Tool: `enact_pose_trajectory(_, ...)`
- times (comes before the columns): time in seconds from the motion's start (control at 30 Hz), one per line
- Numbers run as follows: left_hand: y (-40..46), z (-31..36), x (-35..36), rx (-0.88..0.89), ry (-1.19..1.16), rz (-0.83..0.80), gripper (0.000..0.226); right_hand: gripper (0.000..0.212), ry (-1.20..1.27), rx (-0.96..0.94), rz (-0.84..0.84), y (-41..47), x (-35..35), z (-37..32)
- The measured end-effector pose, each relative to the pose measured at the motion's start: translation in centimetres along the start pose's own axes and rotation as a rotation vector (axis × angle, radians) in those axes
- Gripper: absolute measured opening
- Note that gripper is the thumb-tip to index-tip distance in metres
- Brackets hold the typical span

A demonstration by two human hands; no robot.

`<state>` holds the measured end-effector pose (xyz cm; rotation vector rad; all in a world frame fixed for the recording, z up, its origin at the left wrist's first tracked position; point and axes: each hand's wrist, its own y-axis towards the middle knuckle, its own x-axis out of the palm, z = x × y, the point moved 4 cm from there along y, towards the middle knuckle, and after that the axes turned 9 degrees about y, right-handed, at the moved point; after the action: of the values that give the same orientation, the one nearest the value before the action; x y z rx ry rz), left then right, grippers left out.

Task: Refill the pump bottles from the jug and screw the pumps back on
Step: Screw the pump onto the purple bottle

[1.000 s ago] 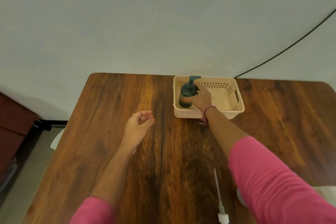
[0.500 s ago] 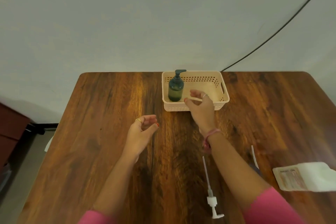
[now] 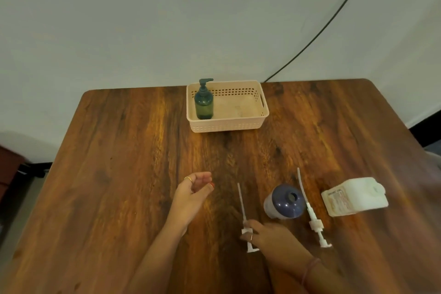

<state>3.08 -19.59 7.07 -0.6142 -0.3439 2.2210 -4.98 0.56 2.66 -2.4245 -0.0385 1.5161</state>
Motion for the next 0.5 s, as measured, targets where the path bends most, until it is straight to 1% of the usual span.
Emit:
enact_pose_trajectory(0.03, -0.3, 0.1, 0.6, 0.0, -0.004, -0.002, 0.024, 0.028, -0.072, -0.043, -0.021, -0.3, 0.8, 0.2)
enact_pose_trajectory(0.1, -0.8, 0.3, 1.8, -0.001, 0.001, 0.001, 0.025, 0.027, -0.125, -0.085, -0.047, -0.4, 1.8, 0.4)
enact_pose_trajectory(0.2, -1.4, 0.9, 3.4, 0.009, 0.008, 0.013, 0.025, 0.035, -0.044, -0.051, -0.065, -0.3, 1.3, 0.3)
enact_pose_trajectory(0.23, -1.6, 1.2, 3.8, 0.014, 0.005, 0.021, 0.024, 0.037, -0.007, -0.074, -0.103, -0.3, 1.1, 0.1)
enact_pose_trajectory(0.3, -2.0, 1.6, 4.2, 0.027, 0.003, 0.041, 0.024, 0.039, 0.09, -0.084, -0.098, -0.3, -0.6, -0.5)
enact_pose_trajectory(0.4, -2.5, 2.0, 4.4, 0.073, 0.005, 0.086, 0.026, 0.036, 0.414, -0.082, 0.082, -1.1, -4.1, -0.8)
enact_pose_trajectory(0.5, -3.1, 2.2, 4.6, 0.149, -0.022, 0.161, 0.036, 0.02, 0.599, -0.088, 0.326, -3.2, -8.7, -0.5)
